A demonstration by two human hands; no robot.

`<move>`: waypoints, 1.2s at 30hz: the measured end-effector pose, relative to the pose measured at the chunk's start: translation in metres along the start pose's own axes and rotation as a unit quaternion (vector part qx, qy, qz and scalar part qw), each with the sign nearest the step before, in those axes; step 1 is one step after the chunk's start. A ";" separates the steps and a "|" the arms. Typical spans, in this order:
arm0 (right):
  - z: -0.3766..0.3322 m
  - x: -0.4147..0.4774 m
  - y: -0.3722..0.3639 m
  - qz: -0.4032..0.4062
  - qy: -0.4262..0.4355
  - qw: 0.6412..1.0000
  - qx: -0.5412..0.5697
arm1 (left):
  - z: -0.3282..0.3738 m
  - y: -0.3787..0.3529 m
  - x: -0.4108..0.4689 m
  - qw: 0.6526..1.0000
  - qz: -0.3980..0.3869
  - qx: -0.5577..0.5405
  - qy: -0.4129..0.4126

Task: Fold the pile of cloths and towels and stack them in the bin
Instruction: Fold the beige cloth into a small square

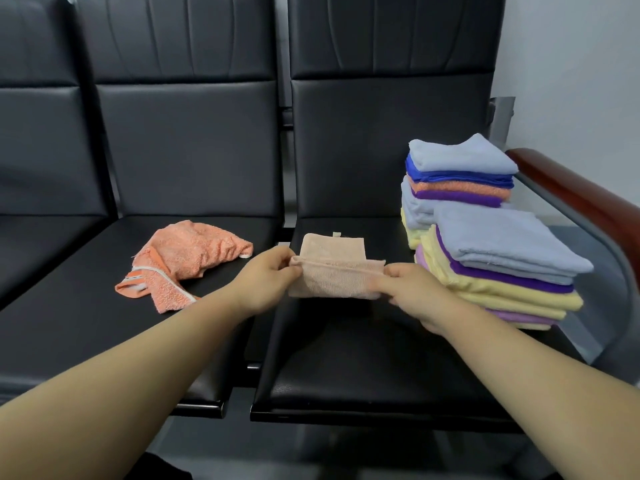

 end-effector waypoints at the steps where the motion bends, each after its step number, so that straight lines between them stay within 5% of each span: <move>1: -0.001 0.000 0.000 -0.029 -0.025 0.997 0.063 | -0.001 0.003 -0.001 0.999 -0.007 -0.033 0.021; 4: 0.002 -0.002 -0.002 -0.124 -0.104 0.973 0.164 | -0.008 0.000 -0.005 0.977 -0.038 -0.165 0.129; 8: 0.009 -0.004 -0.014 -0.157 -0.151 0.969 0.115 | -0.022 -0.007 -0.009 0.967 -0.067 -0.129 0.211; 20: -0.005 0.026 -0.018 0.052 -0.040 0.995 -0.070 | -0.032 -0.027 0.028 0.993 0.091 -0.004 0.081; 36: 0.007 0.079 -0.030 0.052 -0.089 0.975 -0.199 | -0.052 -0.048 0.069 0.958 0.134 0.245 0.068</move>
Point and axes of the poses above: each hand's wrist, its own x-axis towards the middle knuckle, its own y-axis out of the back of the hand, z = x × y, the point moved 3 cm from there along x, towards the middle knuckle, and after that the axes turned 13 degrees about -x, right-handed, at the moved point
